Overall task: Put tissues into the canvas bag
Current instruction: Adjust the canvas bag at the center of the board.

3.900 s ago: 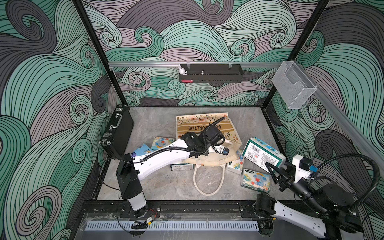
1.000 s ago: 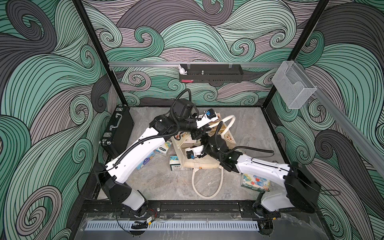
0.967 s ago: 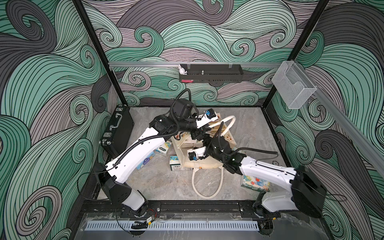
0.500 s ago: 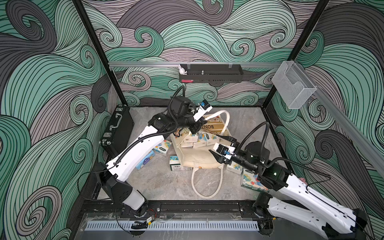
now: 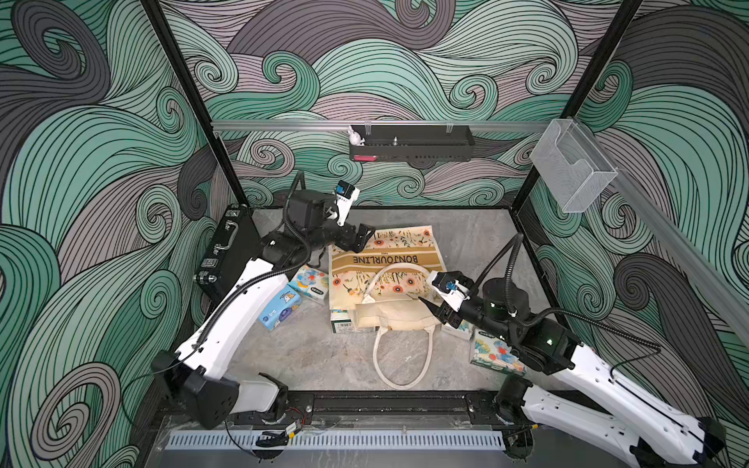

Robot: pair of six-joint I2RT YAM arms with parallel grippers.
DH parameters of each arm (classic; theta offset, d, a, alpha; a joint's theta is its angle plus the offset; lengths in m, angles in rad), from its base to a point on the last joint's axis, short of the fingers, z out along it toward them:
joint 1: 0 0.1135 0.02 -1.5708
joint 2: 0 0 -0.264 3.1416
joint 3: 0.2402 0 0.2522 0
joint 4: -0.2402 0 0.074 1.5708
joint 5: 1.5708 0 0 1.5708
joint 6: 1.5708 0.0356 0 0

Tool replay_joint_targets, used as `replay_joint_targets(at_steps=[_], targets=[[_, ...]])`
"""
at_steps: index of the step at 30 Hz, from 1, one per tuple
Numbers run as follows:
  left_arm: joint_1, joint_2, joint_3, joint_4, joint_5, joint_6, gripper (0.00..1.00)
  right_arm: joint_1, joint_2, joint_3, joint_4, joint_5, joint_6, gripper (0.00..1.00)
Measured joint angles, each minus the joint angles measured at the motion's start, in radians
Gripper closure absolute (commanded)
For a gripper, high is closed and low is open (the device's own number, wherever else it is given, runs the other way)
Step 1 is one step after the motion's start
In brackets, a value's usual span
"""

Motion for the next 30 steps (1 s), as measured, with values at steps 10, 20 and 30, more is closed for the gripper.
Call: replay_joint_targets(at_steps=[10,20,30], targets=[[-0.303,-0.282,-0.323,-0.033,-0.061,0.612,0.13,-0.002,-0.076,0.05,-0.158,0.072,0.214,0.36],[-0.391,-0.169,-0.34,-0.117,-0.256,0.788,0.24,-0.002,-0.095,0.05,-0.303,0.069,0.427,0.38],[-0.407,0.026,-0.292,-0.129,-0.406,0.819,0.73,-0.002,-0.093,0.013,-0.333,0.045,0.513,0.37]])
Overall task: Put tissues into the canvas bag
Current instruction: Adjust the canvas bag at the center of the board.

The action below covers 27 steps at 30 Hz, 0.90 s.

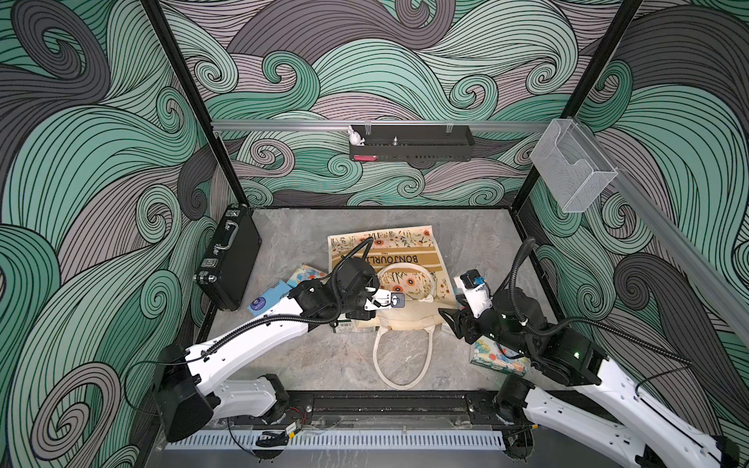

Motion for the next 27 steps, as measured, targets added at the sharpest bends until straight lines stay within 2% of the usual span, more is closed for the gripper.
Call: replay_joint_targets(at_steps=[2,3,7,12,13,14,15,20,21,25,27], targets=[[-0.003,0.02,0.01,-0.001,-0.03,0.006,0.93,0.0,-0.006,-0.018,0.0,0.0,0.006,0.37],[-0.006,0.025,0.01,0.003,-0.048,0.007,1.0,-0.001,-0.008,-0.025,0.0,0.0,0.008,0.37],[-0.01,0.061,0.042,0.005,-0.112,0.016,1.0,-0.005,-0.012,-0.042,0.0,0.001,0.011,0.37],[-0.01,0.152,0.149,0.0,-0.184,0.014,1.0,-0.01,-0.013,-0.051,0.005,-0.002,0.011,0.37],[-0.01,0.157,0.153,0.001,-0.19,0.014,0.88,-0.01,-0.014,-0.052,0.006,-0.005,0.011,0.37],[-0.01,0.158,0.153,0.001,-0.194,0.014,0.66,-0.01,-0.017,-0.052,0.007,-0.011,0.011,0.36],[-0.01,0.157,0.153,-0.002,-0.199,0.008,0.48,-0.01,-0.021,-0.055,0.01,-0.018,0.011,0.36],[-0.009,0.139,0.17,-0.008,-0.201,-0.119,0.06,-0.01,-0.056,-0.083,0.01,-0.048,0.026,0.31],[-0.008,0.122,0.174,-0.009,-0.196,-0.167,0.01,-0.01,-0.06,-0.089,0.012,-0.058,0.035,0.3],[0.032,0.022,0.209,-0.016,-0.189,-0.396,0.01,-0.01,-0.077,-0.142,0.071,-0.12,0.089,0.25],[0.131,-0.055,0.23,-0.023,-0.169,-0.565,0.02,-0.01,-0.088,-0.172,0.098,-0.15,0.129,0.25]])
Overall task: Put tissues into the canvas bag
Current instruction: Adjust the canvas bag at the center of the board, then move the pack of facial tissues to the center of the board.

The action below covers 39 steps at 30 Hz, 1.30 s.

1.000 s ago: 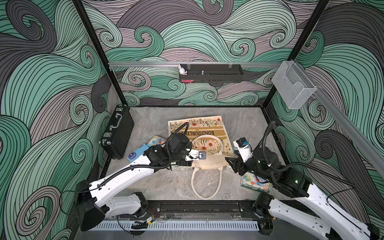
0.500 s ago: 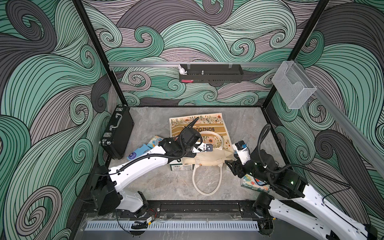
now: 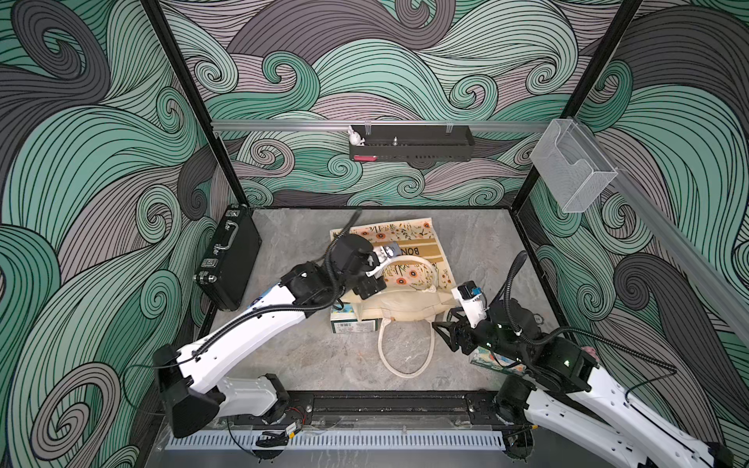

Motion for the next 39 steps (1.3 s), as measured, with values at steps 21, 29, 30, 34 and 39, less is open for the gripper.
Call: replay_joint_targets(at_steps=[21,29,30,34,39], targets=[[0.681,0.299,-0.124,-0.352,-0.031,-0.969,0.02,0.0,-0.013,0.052,-0.009,0.067,-0.033,0.25],[0.771,0.483,-0.022,-0.308,-0.066,-0.991,0.08,0.001,-0.011,0.04,0.004,-0.004,-0.072,0.3],[0.789,0.507,-0.01,-0.297,-0.059,-0.991,0.08,0.004,-0.011,0.037,0.002,-0.013,-0.081,0.31],[0.836,0.56,0.004,-0.252,0.0,-0.993,0.1,0.037,-0.012,0.033,-0.018,-0.023,-0.127,0.31],[0.848,0.569,-0.039,-0.201,0.097,-1.022,0.12,0.107,-0.024,0.038,-0.06,-0.01,-0.187,0.31]])
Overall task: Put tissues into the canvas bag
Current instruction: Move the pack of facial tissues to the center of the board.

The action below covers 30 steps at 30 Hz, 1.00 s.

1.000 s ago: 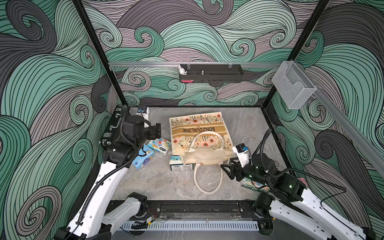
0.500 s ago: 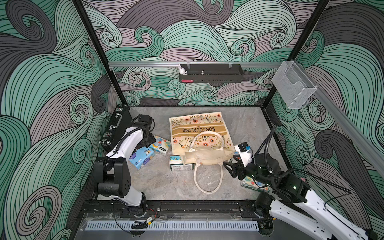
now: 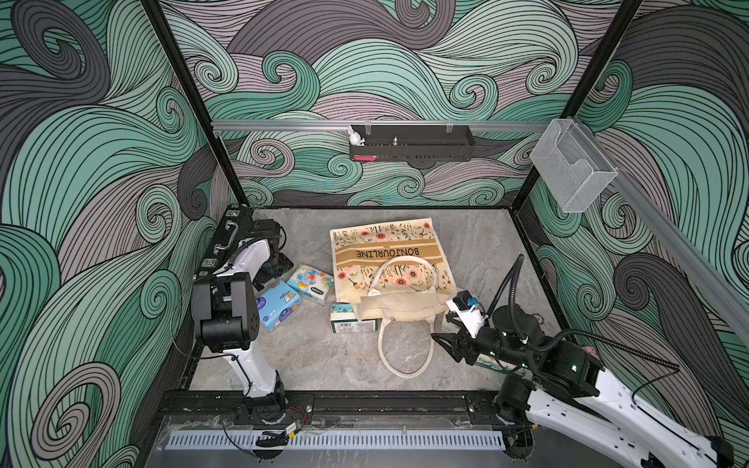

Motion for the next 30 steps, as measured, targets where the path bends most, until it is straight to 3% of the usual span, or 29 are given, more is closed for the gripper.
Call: replay_joint_targets(at_steps=[6,11,23,30], targets=[[0.0,-0.057,-0.19,0.061,0.085,-0.078,0.12,0.122,0.056,0.04,-0.034,0.093,-0.053,0.31],[-0.006,-0.204,-0.334,0.057,0.126,-0.163,0.12,0.224,0.138,0.087,-0.043,0.184,-0.09,0.31],[-0.092,-0.497,-0.488,0.064,0.219,-0.243,0.13,0.51,0.388,0.226,0.034,0.262,-0.129,0.29],[-0.118,-0.607,-0.519,0.053,0.31,-0.188,0.14,0.583,0.592,0.241,0.155,0.215,-0.043,0.3]])
